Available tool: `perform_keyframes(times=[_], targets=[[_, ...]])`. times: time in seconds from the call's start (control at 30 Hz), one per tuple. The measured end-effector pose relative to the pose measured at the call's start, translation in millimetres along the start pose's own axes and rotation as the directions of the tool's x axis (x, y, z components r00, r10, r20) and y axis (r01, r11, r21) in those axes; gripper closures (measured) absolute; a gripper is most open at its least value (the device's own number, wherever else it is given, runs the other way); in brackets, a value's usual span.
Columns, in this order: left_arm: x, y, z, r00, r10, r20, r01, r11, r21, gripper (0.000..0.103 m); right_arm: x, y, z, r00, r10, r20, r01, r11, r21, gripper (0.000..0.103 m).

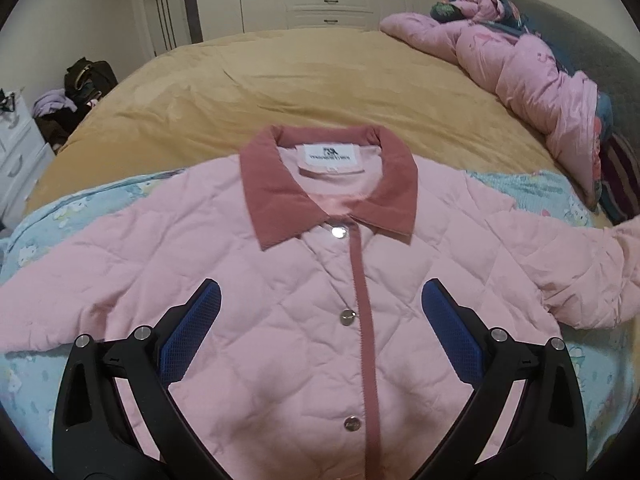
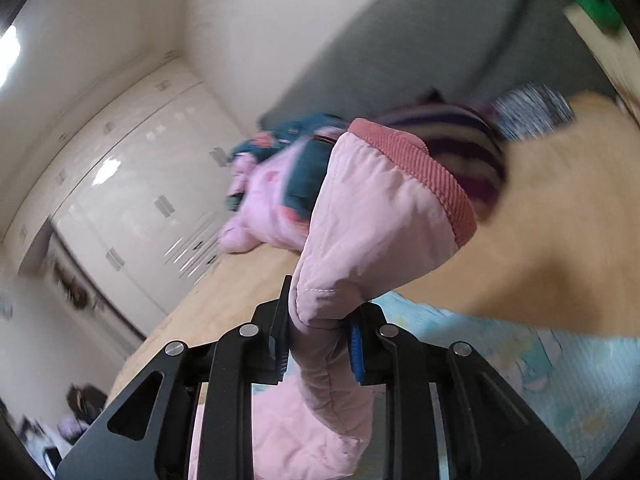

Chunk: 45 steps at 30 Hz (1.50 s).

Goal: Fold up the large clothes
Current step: 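Grasp the sleeve cuff with the right gripper and lift it, then carry the sleeve across the jacket front with the right gripper and release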

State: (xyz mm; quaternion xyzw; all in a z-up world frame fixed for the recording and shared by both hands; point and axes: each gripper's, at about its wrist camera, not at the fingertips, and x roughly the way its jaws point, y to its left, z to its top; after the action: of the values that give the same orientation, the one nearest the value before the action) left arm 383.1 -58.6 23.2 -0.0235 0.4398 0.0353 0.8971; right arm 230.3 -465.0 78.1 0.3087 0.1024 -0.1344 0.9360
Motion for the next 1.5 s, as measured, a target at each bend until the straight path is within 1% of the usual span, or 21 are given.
perform_keyframes(times=[0.17, 0.3, 0.47, 0.63, 0.83, 1.07, 1.27, 1.5], targets=[[-17.7, 19.0, 4.2, 0.999, -0.028, 0.026, 0.029, 0.999, -0.038, 0.009, -7.4, 82.7, 20.5, 0.997, 0.081, 0.0, -0.08, 0.986, -0.149, 0.081], [-31.6, 28.9, 6.0, 0.998, -0.037, 0.041, 0.038, 0.999, -0.032, 0.009, -14.2, 143.9, 21.0, 0.99, 0.139, -0.012, -0.137, 0.956, -0.26, 0.081], [-51.3, 48.7, 10.0, 0.996, -0.057, 0.067, 0.06, 0.998, -0.038, 0.009, -20.3, 210.7, 8.5, 0.981, 0.189, -0.045, -0.192, 0.909, -0.37, 0.081], [-65.6, 70.2, 10.7, 0.994, -0.062, 0.09, 0.067, 0.996, -0.054, 0.009, -23.9, 258.9, -18.2, 0.967, 0.235, -0.093, -0.252, 0.868, -0.428, 0.081], [-78.2, 96.0, 9.1, 0.992, -0.057, 0.113, 0.065, 0.995, -0.073, 0.009, -24.8, 302.2, -51.8, 0.952, 0.266, -0.148, -0.305, 0.835, -0.458, 0.081], [-83.1, 120.5, 6.6, 0.992, -0.043, 0.123, 0.054, 0.994, -0.095, 0.009, -26.3, 325.9, -90.2, 0.934, 0.287, -0.211, -0.355, 0.808, -0.47, 0.081], [-80.3, 139.1, 2.9, 0.992, -0.036, 0.122, 0.051, 0.991, -0.121, 0.009, -23.9, 349.9, -129.1, 0.916, 0.305, -0.262, -0.399, 0.775, -0.491, 0.081], [-71.6, 154.3, -2.7, 0.993, -0.022, 0.113, 0.037, 0.99, -0.134, 0.009, -12.1, 363.8, -179.2, 0.892, 0.301, -0.336, -0.437, 0.759, -0.482, 0.081]])
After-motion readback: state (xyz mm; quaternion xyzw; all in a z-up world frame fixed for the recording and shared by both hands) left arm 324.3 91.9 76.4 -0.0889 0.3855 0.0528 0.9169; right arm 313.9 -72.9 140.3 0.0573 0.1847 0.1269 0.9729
